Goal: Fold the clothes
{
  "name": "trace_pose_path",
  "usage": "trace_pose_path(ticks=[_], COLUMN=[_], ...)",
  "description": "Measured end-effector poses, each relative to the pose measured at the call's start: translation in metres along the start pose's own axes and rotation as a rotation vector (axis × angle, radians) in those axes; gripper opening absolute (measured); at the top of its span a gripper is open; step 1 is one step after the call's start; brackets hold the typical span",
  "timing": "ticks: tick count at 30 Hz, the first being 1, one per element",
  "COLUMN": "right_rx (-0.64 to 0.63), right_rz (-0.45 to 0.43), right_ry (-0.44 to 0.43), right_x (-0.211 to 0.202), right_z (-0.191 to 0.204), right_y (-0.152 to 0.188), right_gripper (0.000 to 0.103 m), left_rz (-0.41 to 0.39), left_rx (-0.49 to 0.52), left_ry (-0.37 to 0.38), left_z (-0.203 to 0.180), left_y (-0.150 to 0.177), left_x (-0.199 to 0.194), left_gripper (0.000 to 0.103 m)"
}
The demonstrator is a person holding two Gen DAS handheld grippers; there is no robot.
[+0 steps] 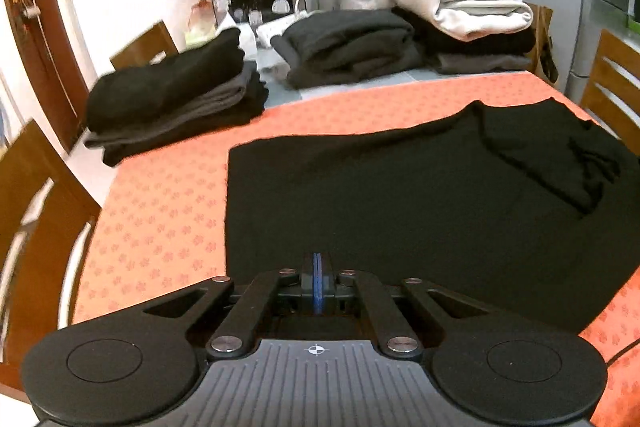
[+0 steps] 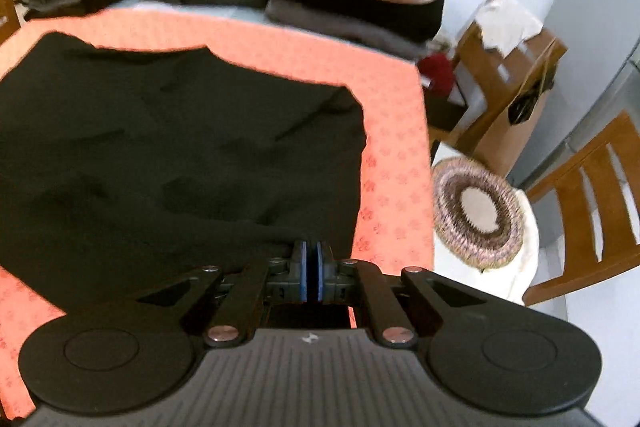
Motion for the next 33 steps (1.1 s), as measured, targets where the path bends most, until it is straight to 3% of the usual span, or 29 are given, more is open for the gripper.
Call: trace_pose_path(ticks=[3, 4, 11, 15, 22, 27, 33], right_rx=[0.009, 0.014, 0.090, 0.134, 0.124, 0.114, 0.190], right_rz=[0.047, 0.055, -0.006, -0.042, -0.054, -0.043, -0.010], right_ry=[-0.019, -0.020, 0.010, 0.027, -0.001, -0.027, -0.036], right_x=[0.021, 0.025, -0.008, -0.028, -0.046, -0.032, 0.013], right_z=[-0.002, -0.003, -0.010, -0.014, 0.010, 0.033, 0.034], right_y=[-0.004, -0.006, -0.011, -0.013, -0.006, -0.001, 0.011], right_gripper=[0.014, 0.022, 0.043, 0.046, 0.048, 0.056, 0.062], left_rz=[0.018, 0.025, 0.056, 0.079, 0.055, 0.060, 0.093], left_rx=[-0.054, -0.079, -0.196, -0.198, -0.106, -0.060, -0.043], left_ry=[0.027, 0.035, 0.073, 0.065, 0.109, 0.172, 0.174], left_z=[0.011, 0.017, 0.051, 0.058, 0.044, 0.022, 0.016], left_y=[-0.002, 0.000, 0.022, 0.039, 0.029, 0.028, 0.037], left_x=[-0.002, -0.004, -0.021, -0.022, -0.014, -0.004, 0.005], left_gripper=[0.012, 0.021, 0.047, 0.047, 0.049, 0.051, 0.053])
Point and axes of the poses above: each gripper's, at about its wrist camera, not at the fingertips, and x roughly the way its jaws point, z to its left, y to its underside, the point moved 6 cm from there along x, roughly the way its jaws point, and after that the axes turned 8 degrees about -x, right-handed, at the moved point
